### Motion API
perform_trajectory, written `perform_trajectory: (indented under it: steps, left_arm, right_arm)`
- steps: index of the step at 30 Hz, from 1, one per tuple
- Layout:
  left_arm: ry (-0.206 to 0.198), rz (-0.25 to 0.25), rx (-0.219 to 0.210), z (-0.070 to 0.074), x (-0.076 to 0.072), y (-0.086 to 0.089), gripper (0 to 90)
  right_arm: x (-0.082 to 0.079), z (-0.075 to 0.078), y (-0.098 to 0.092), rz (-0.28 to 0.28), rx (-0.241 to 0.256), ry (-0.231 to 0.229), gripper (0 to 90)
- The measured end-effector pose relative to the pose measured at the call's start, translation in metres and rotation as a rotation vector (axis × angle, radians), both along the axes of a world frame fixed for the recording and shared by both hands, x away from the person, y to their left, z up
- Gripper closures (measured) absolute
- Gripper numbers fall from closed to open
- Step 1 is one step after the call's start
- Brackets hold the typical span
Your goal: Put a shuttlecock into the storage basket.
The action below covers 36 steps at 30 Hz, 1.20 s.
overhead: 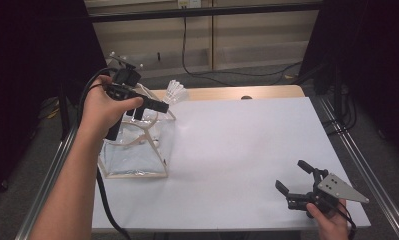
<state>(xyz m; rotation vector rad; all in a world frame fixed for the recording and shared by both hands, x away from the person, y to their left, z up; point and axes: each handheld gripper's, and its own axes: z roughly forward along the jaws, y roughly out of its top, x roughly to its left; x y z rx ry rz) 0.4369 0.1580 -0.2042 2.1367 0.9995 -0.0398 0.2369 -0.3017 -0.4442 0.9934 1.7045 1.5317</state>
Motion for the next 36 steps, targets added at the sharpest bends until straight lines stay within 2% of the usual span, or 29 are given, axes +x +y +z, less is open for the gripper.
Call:
perform_trajectory:
  steps: [13,19,36]
  left_arm:
    - [-0.017,0.017,0.019,0.001,0.002,0.012,65.5]
    - [-0.02,0.036,0.01,0.002,0.003,0.016,65.5]
    - [-0.035,0.068,0.026,0.0,0.006,0.033,65.5]
  right_arm:
    - [0.0,0.0,0.0,-0.002,0.0,0.003,1.4]
    - [0.0,0.0,0.0,0.001,0.001,0.003,1.4]
    - [0.0,0.0,0.0,0.001,0.001,0.003,1.4]
